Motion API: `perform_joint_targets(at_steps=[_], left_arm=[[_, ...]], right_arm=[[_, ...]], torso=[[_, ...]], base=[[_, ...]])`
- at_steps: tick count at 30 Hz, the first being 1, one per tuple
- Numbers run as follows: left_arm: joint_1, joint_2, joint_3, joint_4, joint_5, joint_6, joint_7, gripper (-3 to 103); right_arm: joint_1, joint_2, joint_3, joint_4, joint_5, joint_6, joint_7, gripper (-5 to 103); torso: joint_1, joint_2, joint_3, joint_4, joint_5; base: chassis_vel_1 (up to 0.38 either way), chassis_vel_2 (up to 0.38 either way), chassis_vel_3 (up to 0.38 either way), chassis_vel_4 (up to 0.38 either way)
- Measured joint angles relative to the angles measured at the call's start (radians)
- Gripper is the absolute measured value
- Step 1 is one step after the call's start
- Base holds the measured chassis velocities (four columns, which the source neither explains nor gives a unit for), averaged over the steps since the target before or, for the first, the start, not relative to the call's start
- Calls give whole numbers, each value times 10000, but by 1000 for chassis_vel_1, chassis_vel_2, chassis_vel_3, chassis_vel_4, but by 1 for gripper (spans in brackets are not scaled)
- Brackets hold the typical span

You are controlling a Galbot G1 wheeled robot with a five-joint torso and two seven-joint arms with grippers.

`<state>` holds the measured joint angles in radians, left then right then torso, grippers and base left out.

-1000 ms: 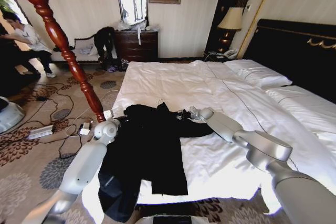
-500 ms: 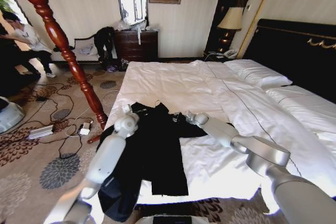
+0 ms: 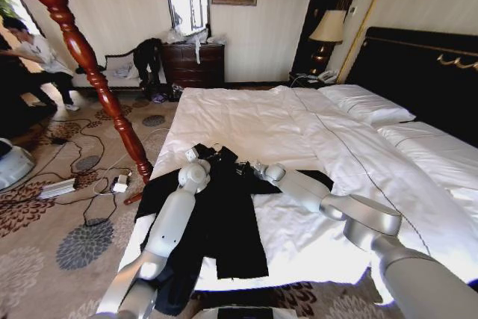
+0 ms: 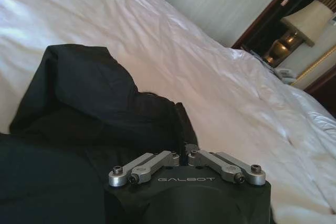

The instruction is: Pick up the clothes from the bed and hang them on the clothes hanger.

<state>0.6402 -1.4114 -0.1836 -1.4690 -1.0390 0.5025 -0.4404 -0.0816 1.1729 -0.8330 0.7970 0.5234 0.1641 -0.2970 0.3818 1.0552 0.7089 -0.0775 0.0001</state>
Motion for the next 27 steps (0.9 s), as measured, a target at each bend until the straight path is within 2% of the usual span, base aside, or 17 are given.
perform_joint_targets(at_steps=[1,4,5,6,7,9,10,14,16,18,21,24,27], left_arm=[[36,43,-24,6,32,-2,0,2],[85,240,-57,-3,80,13,-68,2],[85,240,-57,-3,80,13,-68,2],[103,347,-44,-13,128,38,-116,2],[122,414,-29,-23,162,50,-137,2],[197,607,9,-72,217,94,-158,2],[197,607,9,-72,217,94,-158,2],[334,719,99,-139,348,192,-158,2],[362,715,108,-141,386,200,-157,2],[477,700,134,-149,534,219,-150,2],[550,706,174,-160,643,219,-144,2],[760,796,271,-296,743,246,-145,2],[901,841,307,-373,795,263,-146,2]], right_arm=[[-14,-126,-53,147,15,-37,110,33],[-23,-698,-159,720,196,-419,269,50],[-23,-698,-159,720,196,-419,269,50],[-16,-974,-175,996,307,-714,362,55],[-8,-1101,-181,1115,360,-860,415,55],[30,-1536,-177,1467,492,-1154,523,66],[30,-1536,-177,1467,492,-1154,523,66],[-47,-2033,-62,1724,360,-1263,295,88],[-81,-2079,-28,1731,307,-1297,268,88],[-174,-2179,104,1747,192,-1495,250,100],[-214,-2230,175,1754,96,-1689,263,97],[-251,-2312,338,1659,-78,-1986,309,82],[-259,-2343,377,1615,-100,-1989,301,77]], torso=[[0,0,0,1,0],[0,0,0,-5,0],[0,0,0,-5,0],[0,0,0,-9,0],[-1,0,0,-9,1],[-1,0,0,-6,-1],[-1,0,0,-6,-1],[-1,1,-1,-7,0],[-1,0,-1,-9,1],[-1,0,-1,-4,1],[-1,0,-1,-1,0],[-1,0,-1,-4,1],[-1,1,-1,-5,1]], base=[[0,0,0,0],[0,0,0,0],[0,0,0,0],[0,0,0,0],[0,0,0,0],[0,0,0,0],[0,0,0,0],[0,0,0,0],[0,0,0,0],[0,0,0,0],[0,0,0,0],[0,0,0,0],[0,0,0,0]])
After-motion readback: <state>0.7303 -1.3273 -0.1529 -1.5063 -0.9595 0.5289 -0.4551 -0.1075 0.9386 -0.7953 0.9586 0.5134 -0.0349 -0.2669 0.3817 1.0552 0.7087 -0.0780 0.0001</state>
